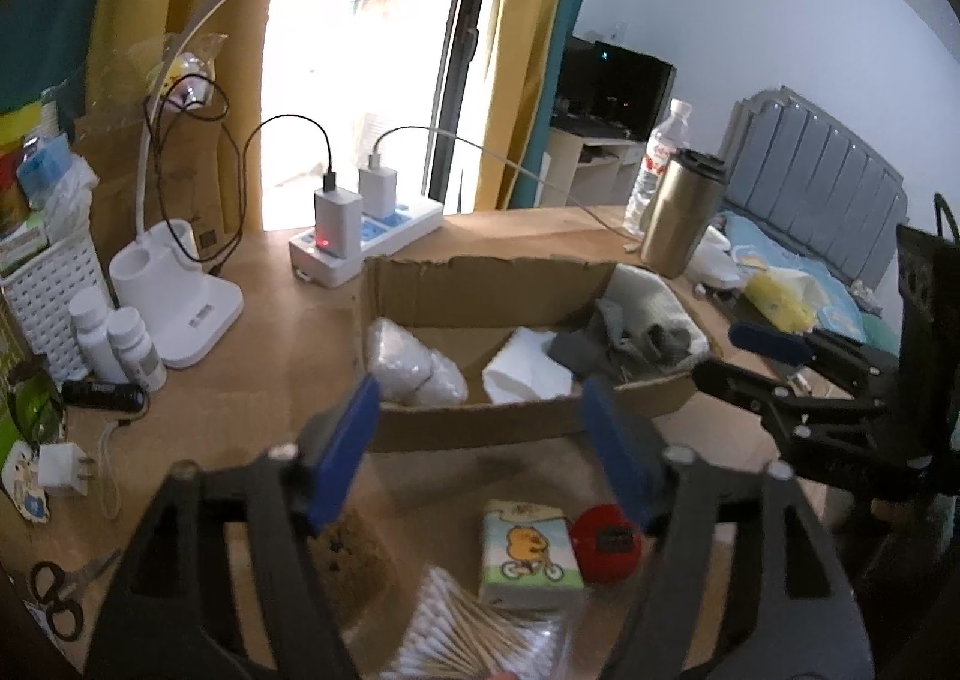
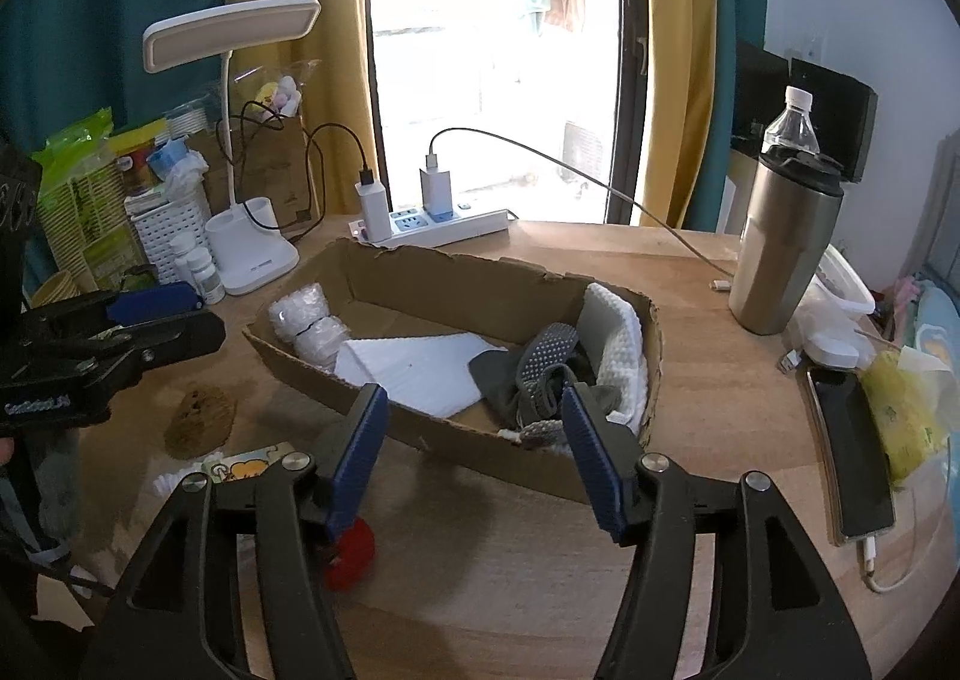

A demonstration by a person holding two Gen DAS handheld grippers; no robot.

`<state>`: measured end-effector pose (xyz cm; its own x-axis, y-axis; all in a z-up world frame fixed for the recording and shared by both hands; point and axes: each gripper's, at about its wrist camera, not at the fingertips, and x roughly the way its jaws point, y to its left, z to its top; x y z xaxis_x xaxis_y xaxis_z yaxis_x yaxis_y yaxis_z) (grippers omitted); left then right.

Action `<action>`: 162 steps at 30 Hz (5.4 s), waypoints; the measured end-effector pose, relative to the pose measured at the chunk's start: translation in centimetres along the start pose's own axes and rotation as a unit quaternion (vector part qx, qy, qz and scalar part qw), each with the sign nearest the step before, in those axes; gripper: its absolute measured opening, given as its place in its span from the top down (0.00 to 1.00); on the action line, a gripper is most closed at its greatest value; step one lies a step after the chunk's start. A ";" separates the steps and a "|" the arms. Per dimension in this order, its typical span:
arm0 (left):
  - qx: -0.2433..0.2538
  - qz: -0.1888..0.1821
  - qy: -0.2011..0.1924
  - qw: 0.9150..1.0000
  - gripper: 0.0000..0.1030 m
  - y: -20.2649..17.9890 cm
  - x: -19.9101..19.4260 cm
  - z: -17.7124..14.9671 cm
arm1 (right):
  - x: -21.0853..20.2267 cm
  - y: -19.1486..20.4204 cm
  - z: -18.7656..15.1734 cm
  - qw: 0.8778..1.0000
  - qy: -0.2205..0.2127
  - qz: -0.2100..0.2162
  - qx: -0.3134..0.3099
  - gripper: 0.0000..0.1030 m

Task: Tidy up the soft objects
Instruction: 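Move the left gripper to the tissue pack while the right gripper approaches the red plush, then grasp the tissue pack with the left gripper while the right gripper grasps the red plush, then carry the tissue pack and red plush in both grippers over the box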

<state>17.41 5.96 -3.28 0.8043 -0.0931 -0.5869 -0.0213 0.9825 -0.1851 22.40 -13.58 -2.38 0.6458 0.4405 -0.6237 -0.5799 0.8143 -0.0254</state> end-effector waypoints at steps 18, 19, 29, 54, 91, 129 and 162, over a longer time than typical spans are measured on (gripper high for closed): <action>-0.035 0.002 0.002 0.999 0.28 2.2 -1.8 -3.5 | 0.0 3.3 -1.4 0.999 0.018 0.012 -0.026 0.38; -0.036 0.003 0.003 0.999 0.28 2.3 -1.9 -3.7 | 0.1 3.4 -1.5 0.999 0.020 0.012 -0.026 0.38; -0.046 0.005 0.011 0.999 0.28 2.9 -1.9 -5.3 | 0.9 4.6 -2.5 0.999 0.036 0.022 -0.030 0.38; -0.059 0.013 0.036 0.998 0.28 3.6 -0.8 -7.9 | 4.5 6.5 -5.8 0.993 0.097 0.054 -0.044 0.38; 0.021 -0.015 0.082 0.996 0.29 -2.8 3.3 -7.4 | 3.2 1.0 -6.8 0.996 0.069 0.060 0.005 0.53; 0.049 -0.031 0.039 0.998 0.53 -4.1 -0.3 -4.1 | -0.9 0.7 -3.7 0.999 0.013 0.034 -0.005 0.53; 0.055 -0.019 -0.008 0.998 0.53 -3.4 -2.1 0.7 | -2.1 0.2 1.0 0.999 -0.033 0.033 -0.023 0.53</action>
<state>16.19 2.95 -0.84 0.8131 -0.1288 -0.5678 0.0736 0.9901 -0.1192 21.46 -13.99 -0.34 0.6362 0.5169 -0.5727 -0.6426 0.7658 -0.0226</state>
